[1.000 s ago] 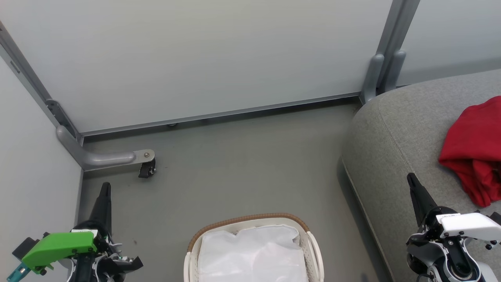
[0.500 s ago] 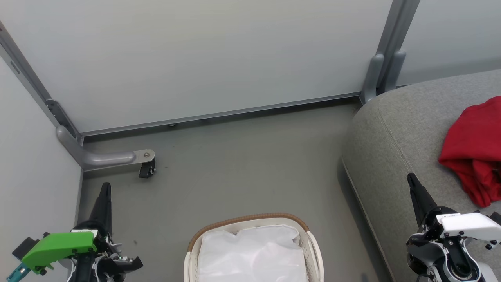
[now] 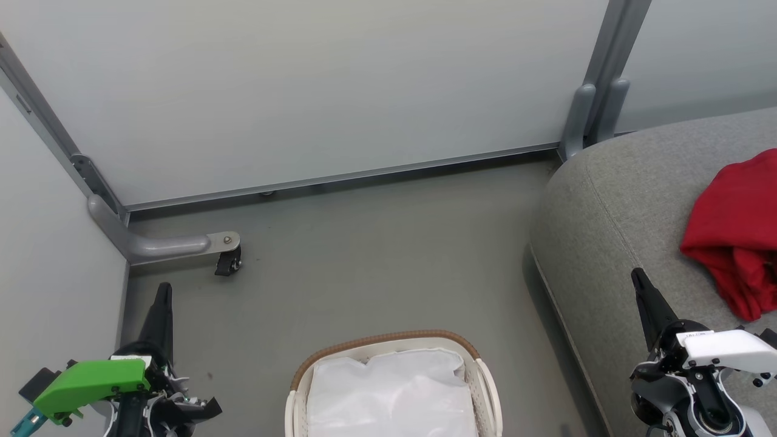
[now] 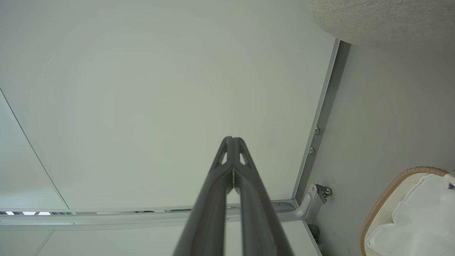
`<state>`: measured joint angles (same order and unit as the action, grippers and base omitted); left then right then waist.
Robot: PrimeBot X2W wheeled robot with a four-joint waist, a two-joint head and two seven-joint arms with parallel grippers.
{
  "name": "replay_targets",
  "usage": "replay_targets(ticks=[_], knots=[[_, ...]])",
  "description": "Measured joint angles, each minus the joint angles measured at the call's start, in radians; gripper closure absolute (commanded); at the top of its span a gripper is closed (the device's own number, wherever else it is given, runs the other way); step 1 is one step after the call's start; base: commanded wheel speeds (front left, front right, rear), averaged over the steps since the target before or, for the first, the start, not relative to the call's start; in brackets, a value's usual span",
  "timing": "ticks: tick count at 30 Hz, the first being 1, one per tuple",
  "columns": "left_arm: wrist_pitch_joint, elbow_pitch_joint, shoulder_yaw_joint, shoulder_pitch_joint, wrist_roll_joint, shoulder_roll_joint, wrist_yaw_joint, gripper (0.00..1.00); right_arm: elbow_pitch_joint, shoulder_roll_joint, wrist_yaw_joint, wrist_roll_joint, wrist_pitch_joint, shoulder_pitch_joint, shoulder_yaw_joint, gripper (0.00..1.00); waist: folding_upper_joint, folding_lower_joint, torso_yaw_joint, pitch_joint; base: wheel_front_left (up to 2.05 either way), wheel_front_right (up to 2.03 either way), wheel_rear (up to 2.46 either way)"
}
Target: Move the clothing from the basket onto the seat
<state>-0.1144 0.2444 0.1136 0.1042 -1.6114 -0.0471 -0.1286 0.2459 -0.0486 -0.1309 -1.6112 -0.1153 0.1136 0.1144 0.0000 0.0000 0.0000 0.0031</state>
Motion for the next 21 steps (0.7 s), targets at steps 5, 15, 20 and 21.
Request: replay_targets(ticks=[5,15,20,21], knots=[[0.000,0.000,0.000,0.000,0.000,0.000,0.000,1.00,0.000,0.000,0.000,0.000,0.000,0.000,0.000,1.00,0.0000,0.0000,0.000,0.000,0.00,0.00,0.00],[0.000,0.000,0.000,0.000,0.000,0.000,0.000,1.00,0.000,0.000,0.000,0.000,0.000,0.000,0.000,1.00,0.0000,0.0000,0.000,0.000,0.00,0.00,0.00],[0.000,0.000,0.000,0.000,0.000,0.000,0.000,1.00,0.000,0.000,0.000,0.000,0.000,0.000,0.000,1.00,0.0000,0.0000,0.000,0.000,0.00,0.00,0.00],[0.000,0.000,0.000,0.000,0.000,0.000,0.000,1.00,0.000,0.000,0.000,0.000,0.000,0.000,0.000,1.00,0.0000,0.0000,0.000,0.000,0.00,0.00,0.00]])
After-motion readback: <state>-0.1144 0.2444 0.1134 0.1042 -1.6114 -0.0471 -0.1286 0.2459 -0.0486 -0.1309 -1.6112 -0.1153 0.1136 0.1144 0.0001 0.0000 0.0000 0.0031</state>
